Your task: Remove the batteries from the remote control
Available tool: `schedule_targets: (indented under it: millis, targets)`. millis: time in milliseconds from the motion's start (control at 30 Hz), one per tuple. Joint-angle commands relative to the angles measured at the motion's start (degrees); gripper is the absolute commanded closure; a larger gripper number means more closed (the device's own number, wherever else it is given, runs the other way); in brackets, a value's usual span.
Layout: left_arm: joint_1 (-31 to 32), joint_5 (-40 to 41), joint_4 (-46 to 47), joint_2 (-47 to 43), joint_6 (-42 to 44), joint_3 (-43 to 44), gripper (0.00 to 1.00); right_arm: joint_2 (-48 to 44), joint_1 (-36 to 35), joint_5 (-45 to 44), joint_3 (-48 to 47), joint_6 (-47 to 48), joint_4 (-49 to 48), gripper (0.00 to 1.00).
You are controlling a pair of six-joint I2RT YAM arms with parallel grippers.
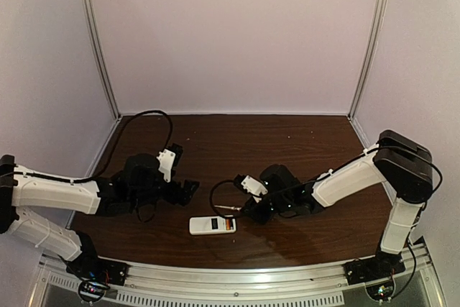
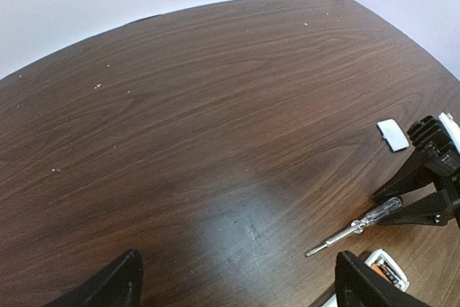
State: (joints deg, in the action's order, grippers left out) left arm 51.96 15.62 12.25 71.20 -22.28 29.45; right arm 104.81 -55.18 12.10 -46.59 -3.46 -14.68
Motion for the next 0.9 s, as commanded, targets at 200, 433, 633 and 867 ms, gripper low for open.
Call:
schedule_targets:
  millis: [200,433,633,867]
  targets:
    - [0.2,-2.3,5.0,6.4,1.7,4.8,0.06,0.3,0.2,-1.1,4.3,-0.8,3.0,0.67]
    - [0.2,-3.1,5.2,8.2,2.2,6.3,0.06,-0.9,0.2,-1.2,6.7,-2.3,1.0,0.71]
    - [0.2,-4.1,5.6,8.1,2.3,6.3,0.06,-0.3,0.1,-1.2,7.2,-3.1,-0.4,0.84]
    - [0.2,-6.2,8.2,9.5,3.3,7.3,0.05,-1.8,0.1,-0.2,7.4,-4.8,-0.5,0.93]
